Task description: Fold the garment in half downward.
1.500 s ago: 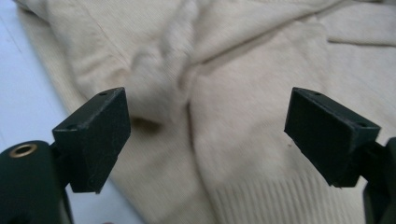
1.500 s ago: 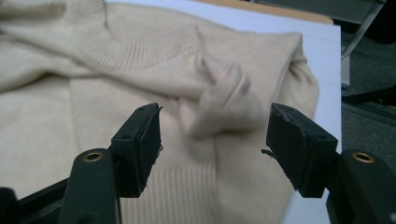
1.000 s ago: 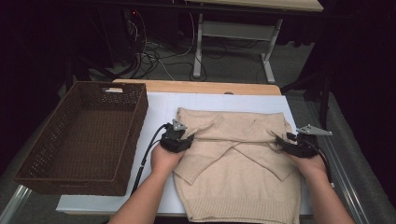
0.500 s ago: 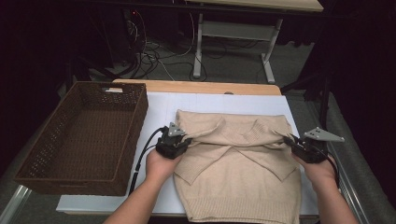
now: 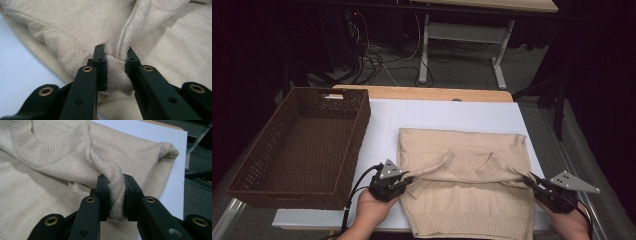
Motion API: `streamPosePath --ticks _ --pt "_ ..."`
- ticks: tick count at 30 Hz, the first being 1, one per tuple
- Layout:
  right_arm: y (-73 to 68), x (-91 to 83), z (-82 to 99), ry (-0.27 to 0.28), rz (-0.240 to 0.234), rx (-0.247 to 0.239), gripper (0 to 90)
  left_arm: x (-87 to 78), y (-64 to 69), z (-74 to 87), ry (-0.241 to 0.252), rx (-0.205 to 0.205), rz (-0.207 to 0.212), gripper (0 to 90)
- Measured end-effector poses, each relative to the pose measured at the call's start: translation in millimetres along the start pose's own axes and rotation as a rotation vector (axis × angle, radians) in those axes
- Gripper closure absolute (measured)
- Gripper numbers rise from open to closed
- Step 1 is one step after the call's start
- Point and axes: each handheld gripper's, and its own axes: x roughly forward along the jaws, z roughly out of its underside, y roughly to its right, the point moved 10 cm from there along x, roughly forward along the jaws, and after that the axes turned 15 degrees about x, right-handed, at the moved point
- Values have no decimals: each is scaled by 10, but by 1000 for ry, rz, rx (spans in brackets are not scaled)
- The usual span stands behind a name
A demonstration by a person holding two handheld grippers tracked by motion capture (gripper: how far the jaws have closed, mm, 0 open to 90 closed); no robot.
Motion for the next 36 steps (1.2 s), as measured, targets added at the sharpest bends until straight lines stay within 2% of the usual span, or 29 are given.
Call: streamPosePath --ticks 4,10,13,19,21,27,32,34,36 --pt "-25 -107 115 -9 -1 -5 781 -31 109 72 -21 43 6 740" --pt "-63 -190 243 -27 4 -20 778 -60 238 150 -27 54 28 739" --pt "-88 -235 295 -31 0 -23 776 -101 280 172 -24 79 33 738" --pt "-111 -235 482 -67 4 -32 766 -81 321 246 -32 70 50 730" --pt "-104 -234 487 -68 3 -25 765 -71 328 255 -36 76 49 730" --pt "-97 -284 481 -57 4 -22 761 -90 352 246 -24 57 70 730" --pt "-76 -296 485 -55 8 -15 757 -87 376 242 -25 62 82 730" --pt "-85 -287 492 -61 1 -12 715 -86 374 241 -26 58 92 714" --pt "-94 -287 472 -58 -3 -8 622 -85 391 225 -26 53 115 649"
